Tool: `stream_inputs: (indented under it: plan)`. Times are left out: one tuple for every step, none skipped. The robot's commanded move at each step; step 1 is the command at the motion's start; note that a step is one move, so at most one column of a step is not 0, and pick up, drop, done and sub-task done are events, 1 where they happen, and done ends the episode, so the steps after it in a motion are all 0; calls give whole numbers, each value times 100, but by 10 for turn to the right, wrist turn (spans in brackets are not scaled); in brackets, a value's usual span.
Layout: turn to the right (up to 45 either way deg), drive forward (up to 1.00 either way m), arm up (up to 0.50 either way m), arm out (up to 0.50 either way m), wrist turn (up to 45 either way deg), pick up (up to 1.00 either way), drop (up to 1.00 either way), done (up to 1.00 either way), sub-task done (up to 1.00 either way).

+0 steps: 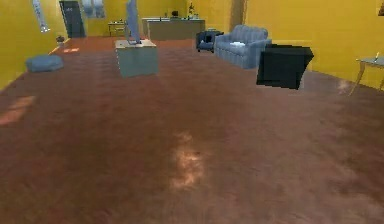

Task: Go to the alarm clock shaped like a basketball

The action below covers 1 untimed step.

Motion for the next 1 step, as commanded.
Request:
stream_inputs:
  plan:
    - [0,100,0,0,0,0,0,0,0]
